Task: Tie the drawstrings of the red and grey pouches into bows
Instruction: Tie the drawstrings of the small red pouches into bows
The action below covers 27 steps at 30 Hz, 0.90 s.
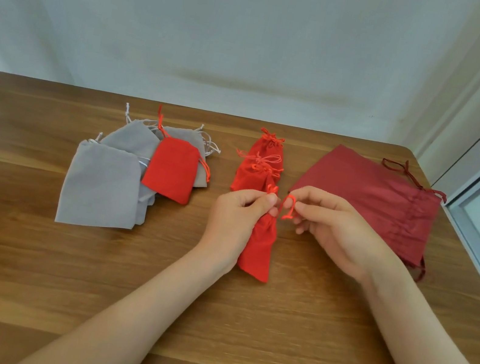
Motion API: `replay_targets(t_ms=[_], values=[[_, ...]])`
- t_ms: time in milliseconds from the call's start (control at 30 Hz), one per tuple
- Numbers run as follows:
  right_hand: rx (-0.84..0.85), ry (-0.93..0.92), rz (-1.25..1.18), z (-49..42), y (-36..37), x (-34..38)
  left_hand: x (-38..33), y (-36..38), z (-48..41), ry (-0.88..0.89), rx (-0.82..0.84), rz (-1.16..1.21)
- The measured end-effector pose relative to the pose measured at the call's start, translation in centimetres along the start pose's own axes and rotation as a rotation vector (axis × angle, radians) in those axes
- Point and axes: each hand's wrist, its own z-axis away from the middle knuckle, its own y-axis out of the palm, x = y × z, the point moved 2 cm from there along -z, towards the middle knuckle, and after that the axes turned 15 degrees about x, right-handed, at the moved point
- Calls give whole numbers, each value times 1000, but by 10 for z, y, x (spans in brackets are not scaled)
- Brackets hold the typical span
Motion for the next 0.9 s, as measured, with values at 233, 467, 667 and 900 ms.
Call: replay_targets(t_ms=[233, 467, 667, 900], values=[[-43, -92, -20, -4, 6, -2, -2, 5, 0, -35, 56, 178], [-177, -7, 220, -8, 3, -5, 2, 4, -2, -106, 26, 118], [-237, 89, 266, -8, 1, -6, 2, 3, -1, -63, 1, 40], [-304, -73, 369, -7, 6, -5, 2, 3, -1, 16, 35, -59]])
